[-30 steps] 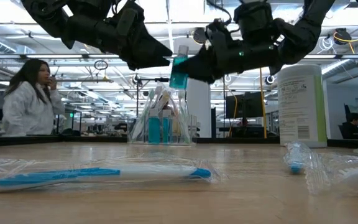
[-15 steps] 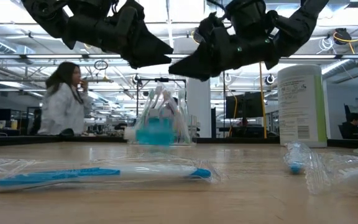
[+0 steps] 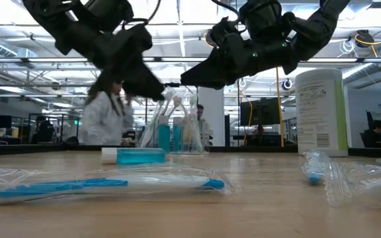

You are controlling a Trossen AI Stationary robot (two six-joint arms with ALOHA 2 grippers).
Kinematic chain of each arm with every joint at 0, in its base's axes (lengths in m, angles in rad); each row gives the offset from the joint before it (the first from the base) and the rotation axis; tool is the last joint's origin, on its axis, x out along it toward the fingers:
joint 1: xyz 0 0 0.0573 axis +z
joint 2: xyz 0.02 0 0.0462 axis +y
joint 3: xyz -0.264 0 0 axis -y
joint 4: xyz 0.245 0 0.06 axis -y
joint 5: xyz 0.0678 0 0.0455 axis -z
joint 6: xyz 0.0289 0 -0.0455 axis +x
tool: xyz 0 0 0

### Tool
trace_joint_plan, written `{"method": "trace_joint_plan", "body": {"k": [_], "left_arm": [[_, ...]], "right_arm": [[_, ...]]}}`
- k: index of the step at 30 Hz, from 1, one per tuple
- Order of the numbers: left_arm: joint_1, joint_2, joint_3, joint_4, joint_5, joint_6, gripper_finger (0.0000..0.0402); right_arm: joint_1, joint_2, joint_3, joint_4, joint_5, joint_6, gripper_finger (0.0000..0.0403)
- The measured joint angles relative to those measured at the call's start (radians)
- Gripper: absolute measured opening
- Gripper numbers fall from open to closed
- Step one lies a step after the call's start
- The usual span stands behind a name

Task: Pick & Place toothbrushing station
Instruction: Put the mouthwash into the middle section of the organizer

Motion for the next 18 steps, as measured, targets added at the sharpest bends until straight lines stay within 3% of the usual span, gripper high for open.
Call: {"method": "trace_joint_plan", "body": {"k": [3,6,11,18], "left_arm": [[-0.044,0.0,0.0,-0.103,0.046,-0.049,0.028],[-0.111,0.0,0.0,-0.187,0.007,-0.115,0.028],[-0.245,0.001,0.0,-0.295,-0.176,-0.267,0.028],[-0.389,0.001,-0.053,-0.272,-0.423,-0.543,0.028]], "right_arm": [[0.003,0.0,0.0,-0.007,-0.001,-0.005,0.0168],[0.003,0.0,0.0,-0.012,-0.001,-0.005,0.0179],[0.002,0.0,0.0,-0.015,-0.001,-0.005,0.0185],[0.003,0.0,0.0,-0.016,-0.001,-0.004,0.0185]]}}
